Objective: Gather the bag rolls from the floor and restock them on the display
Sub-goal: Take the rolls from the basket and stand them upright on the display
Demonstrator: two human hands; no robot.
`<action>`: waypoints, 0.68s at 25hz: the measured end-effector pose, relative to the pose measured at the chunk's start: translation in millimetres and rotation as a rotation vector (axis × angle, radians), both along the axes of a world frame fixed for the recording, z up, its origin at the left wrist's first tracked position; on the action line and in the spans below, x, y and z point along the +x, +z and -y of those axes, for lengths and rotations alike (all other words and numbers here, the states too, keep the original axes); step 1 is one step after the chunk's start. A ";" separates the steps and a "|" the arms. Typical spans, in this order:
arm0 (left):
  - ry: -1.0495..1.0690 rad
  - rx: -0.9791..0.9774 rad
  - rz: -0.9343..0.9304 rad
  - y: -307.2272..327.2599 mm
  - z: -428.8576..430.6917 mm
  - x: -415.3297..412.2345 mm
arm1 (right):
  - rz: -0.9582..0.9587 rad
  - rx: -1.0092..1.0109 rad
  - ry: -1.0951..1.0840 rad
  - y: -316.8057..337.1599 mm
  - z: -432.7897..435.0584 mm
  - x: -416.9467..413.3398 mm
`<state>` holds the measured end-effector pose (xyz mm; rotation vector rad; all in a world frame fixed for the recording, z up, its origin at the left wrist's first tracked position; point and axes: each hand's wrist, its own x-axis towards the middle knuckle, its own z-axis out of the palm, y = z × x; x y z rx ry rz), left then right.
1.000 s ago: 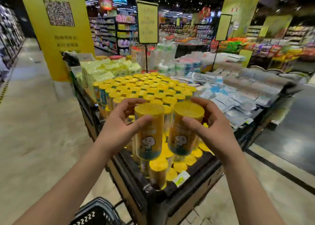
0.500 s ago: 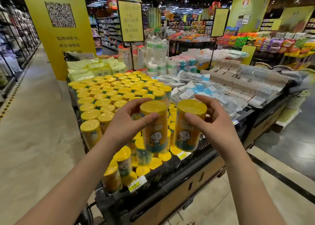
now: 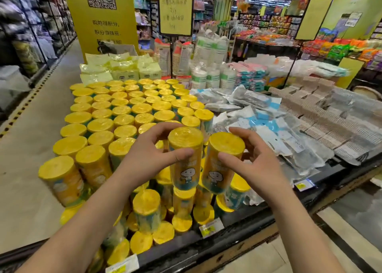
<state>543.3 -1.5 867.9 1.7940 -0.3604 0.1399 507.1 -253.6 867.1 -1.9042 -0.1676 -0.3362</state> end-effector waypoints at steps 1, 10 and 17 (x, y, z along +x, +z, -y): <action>0.017 -0.007 -0.013 -1.2 3.3 5.2 | -0.006 0.002 0.021 -0.9 4.1 11.6; 0.278 0.022 -0.083 -11.1 38.6 11.0 | 0.007 0.051 0.315 -16.5 37.0 95.4; 0.449 0.157 -0.107 -3.0 79.8 7.1 | 0.016 0.010 0.457 -19.3 62.9 130.3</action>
